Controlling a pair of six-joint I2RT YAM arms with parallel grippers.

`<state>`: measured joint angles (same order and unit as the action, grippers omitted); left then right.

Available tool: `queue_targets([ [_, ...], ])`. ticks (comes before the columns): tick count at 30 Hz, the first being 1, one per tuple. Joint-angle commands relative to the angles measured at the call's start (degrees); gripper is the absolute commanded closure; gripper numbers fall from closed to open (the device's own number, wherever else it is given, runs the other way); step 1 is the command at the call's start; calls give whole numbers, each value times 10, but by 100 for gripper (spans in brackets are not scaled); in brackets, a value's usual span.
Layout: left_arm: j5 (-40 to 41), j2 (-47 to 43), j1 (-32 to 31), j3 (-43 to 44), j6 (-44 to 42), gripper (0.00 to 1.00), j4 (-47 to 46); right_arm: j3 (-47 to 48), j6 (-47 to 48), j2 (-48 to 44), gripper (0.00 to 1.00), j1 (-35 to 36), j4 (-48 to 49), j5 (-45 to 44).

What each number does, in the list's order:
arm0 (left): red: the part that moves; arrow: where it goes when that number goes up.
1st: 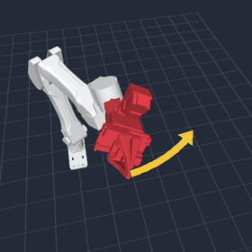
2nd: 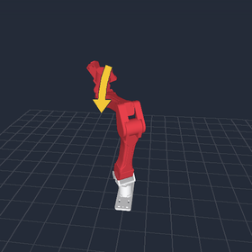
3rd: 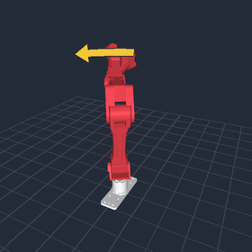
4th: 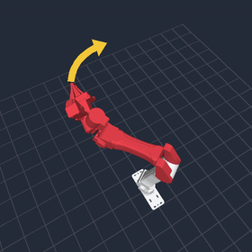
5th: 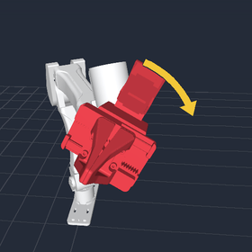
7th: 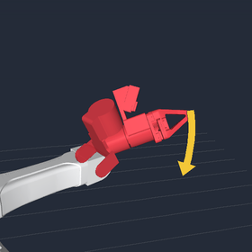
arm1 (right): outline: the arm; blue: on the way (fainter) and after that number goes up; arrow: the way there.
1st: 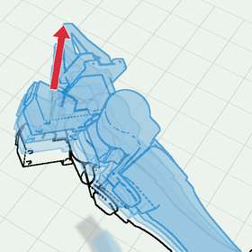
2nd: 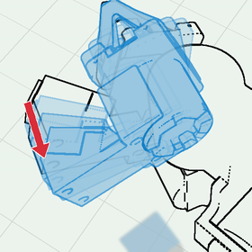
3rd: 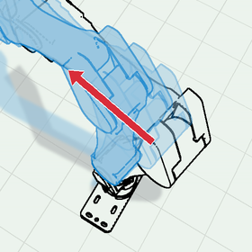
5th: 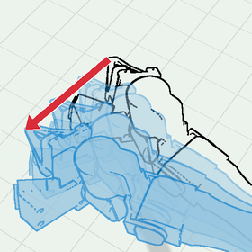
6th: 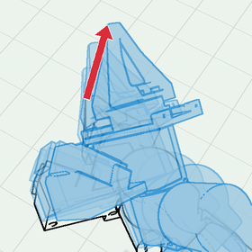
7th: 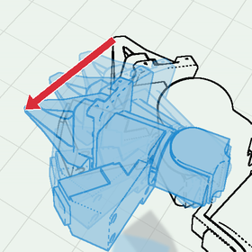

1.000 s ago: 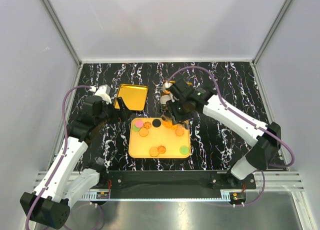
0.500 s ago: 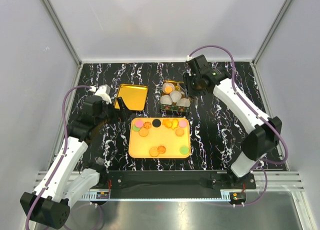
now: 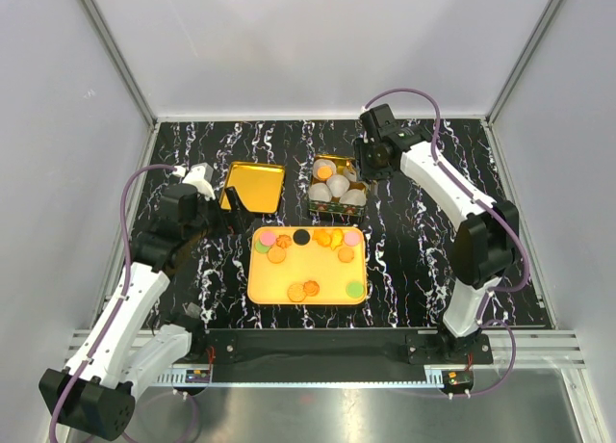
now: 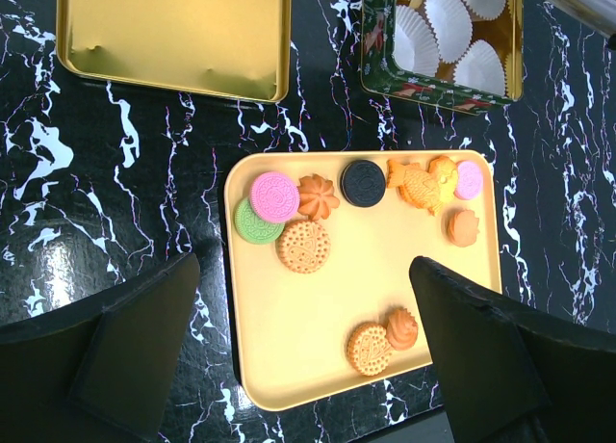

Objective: Pack the cookies

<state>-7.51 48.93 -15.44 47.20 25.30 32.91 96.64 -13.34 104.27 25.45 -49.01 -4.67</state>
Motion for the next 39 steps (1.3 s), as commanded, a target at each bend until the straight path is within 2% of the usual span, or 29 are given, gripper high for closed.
queue_targets([
  [1, -4, 2, 2, -2, -4, 1, -23, 13, 8, 1, 53, -6, 37, -3],
  [14, -1, 1, 2, -2, -3, 1, -22, -7, 8, -5, 50, -7, 35, 2],
  [22, -4, -1, 2, -4, -4, 1, -22, -8, 7, -3, 41, -7, 31, -3],
  [31, -3, -1, 3, -2, -4, 1, -23, 18, -3, -59, 44, -3, -6, 32],
  [35, -1, -4, 3, -3, -4, 1, -22, -6, -3, -115, 44, 28, -15, 32],
  [39, -3, -2, 4, -2, -3, 1, -23, -28, -5, -149, 44, 98, -44, 21],
])
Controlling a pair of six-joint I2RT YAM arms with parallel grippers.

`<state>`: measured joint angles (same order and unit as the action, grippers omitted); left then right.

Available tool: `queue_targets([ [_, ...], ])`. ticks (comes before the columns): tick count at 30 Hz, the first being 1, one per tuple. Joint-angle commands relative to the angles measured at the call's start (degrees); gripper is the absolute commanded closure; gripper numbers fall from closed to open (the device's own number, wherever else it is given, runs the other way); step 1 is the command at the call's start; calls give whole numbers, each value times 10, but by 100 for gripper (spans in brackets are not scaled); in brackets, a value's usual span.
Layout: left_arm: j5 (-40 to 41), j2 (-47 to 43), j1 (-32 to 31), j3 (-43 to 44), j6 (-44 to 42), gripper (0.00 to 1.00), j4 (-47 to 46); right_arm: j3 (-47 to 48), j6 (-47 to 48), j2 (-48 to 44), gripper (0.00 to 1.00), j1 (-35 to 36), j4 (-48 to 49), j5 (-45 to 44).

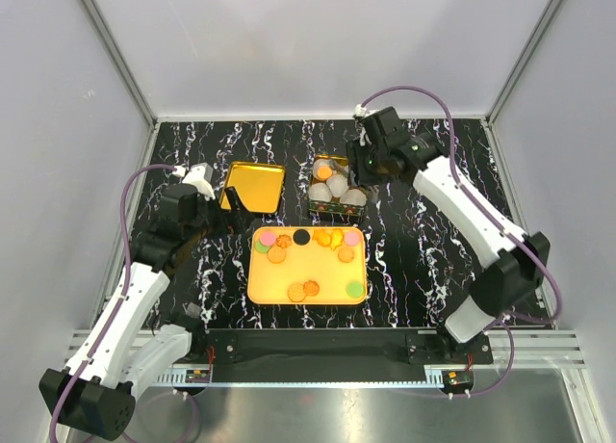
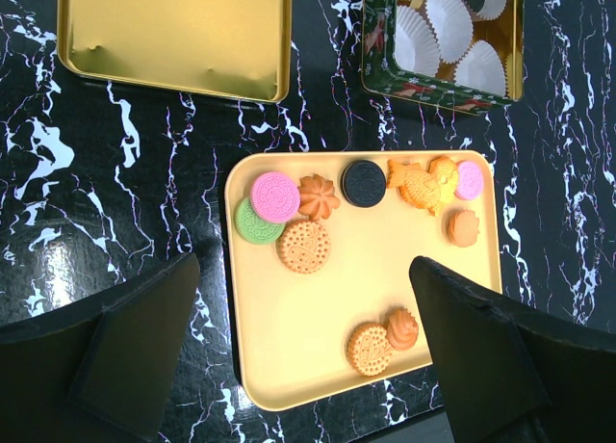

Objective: Pack the cookies

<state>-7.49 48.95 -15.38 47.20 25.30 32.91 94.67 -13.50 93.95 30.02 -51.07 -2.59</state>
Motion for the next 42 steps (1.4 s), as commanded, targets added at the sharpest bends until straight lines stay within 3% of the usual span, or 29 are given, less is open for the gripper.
queue_targets([
  [1, -3, -2, 3, -2, -3, 1, -23, -14, -5, -49, 44, 69, -38, -3],
  [7, -4, -3, 4, -3, -3, 1, -24, -59, -21, -79, 44, 150, -68, 8],
  [14, -4, -4, 4, -4, -3, 1, -23, -91, -23, -73, 43, 189, -90, -5],
  [28, -1, -3, 4, -2, -3, 1, -22, -142, -21, -46, 43, 201, -67, -13],
  [36, -1, -4, 4, -4, -3, 1, -21, -150, -25, -35, 51, 204, -47, -23],
  [42, 0, -5, 4, -3, -4, 1, -21, -149, -23, -26, 51, 210, -48, -21],
])
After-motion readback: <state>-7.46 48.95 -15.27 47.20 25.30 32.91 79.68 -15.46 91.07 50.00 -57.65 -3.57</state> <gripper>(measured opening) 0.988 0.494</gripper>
